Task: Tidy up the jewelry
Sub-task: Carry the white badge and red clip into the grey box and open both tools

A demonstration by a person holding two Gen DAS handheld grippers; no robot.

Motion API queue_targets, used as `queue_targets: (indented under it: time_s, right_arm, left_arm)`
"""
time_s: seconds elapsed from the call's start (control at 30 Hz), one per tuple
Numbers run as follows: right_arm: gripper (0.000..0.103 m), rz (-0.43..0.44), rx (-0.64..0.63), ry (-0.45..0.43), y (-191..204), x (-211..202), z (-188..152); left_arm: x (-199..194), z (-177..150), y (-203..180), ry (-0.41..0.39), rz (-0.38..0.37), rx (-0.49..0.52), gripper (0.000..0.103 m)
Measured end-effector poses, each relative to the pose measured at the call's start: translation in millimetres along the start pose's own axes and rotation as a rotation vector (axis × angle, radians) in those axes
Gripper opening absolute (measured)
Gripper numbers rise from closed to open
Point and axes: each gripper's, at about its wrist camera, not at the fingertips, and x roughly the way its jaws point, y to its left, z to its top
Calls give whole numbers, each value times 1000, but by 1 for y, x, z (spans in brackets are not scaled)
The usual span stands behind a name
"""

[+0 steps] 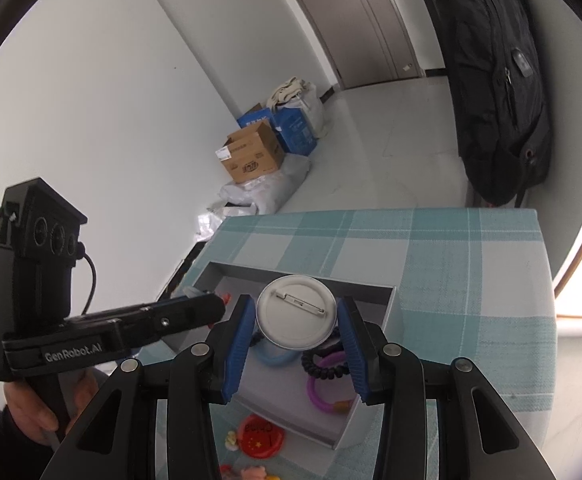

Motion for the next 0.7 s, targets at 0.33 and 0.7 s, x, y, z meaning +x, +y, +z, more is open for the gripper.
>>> queue_targets:
  time_s: [0.33, 0.7]
  right_arm:
    - [70, -20, -45, -16, 9, -5, -3]
    - [90, -87, -40, -89, 2, -34, -8]
  left_arm:
    - [10, -2, 1, 28, 63, -11, 17]
    - [-9, -12, -4, -5, 114, 13, 53]
